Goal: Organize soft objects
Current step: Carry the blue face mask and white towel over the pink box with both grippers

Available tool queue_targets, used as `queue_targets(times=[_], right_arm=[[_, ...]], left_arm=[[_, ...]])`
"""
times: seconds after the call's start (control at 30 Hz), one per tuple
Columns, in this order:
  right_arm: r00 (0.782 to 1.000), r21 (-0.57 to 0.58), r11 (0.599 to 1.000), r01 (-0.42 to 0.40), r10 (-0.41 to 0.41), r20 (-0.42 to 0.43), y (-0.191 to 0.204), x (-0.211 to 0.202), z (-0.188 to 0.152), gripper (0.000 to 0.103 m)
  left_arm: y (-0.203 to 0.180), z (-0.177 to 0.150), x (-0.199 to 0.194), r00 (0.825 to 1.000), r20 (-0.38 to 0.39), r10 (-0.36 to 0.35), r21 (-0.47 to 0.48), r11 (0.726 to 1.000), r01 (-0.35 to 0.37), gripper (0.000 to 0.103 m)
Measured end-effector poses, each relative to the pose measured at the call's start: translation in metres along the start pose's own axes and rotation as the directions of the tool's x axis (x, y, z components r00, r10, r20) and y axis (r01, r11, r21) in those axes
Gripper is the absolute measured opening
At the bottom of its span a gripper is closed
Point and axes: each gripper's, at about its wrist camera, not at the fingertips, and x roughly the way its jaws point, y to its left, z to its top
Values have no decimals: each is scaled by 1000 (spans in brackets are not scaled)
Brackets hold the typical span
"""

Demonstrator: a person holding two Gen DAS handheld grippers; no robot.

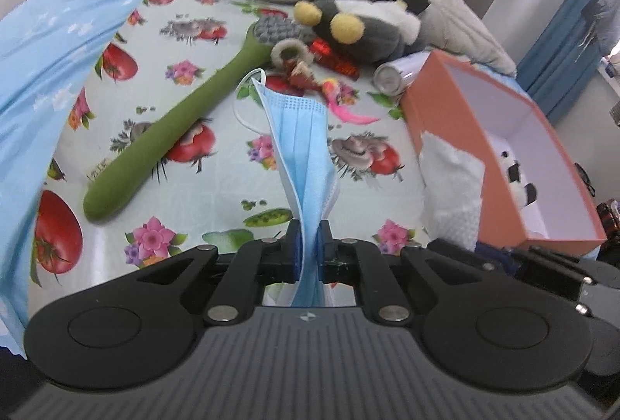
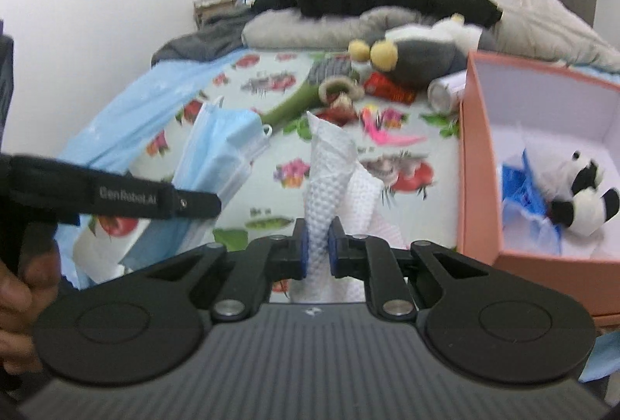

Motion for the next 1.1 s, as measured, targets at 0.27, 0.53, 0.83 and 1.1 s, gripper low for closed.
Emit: queue_targets(times=[0.27, 0.53, 0.83, 1.1], right_arm=[[996, 26, 1000, 15, -17, 86, 3, -42, 12, 14], [986, 41, 998, 40, -46, 158, -1, -78, 20, 14], [974, 75, 992, 100, -113, 198, -25, -108, 19, 14], [960, 118, 977, 178, -199, 199, -53, -132, 13, 14]], left_arm=[[-18, 1, -42, 997, 62, -45, 37, 998, 43, 9], [-47, 1, -75, 990, 103, -101, 75, 993, 93, 9], [-86, 10, -87, 977, 120, -176, 133, 978, 160, 9], [-132, 11, -80, 961, 84, -264, 207, 948, 242, 10]])
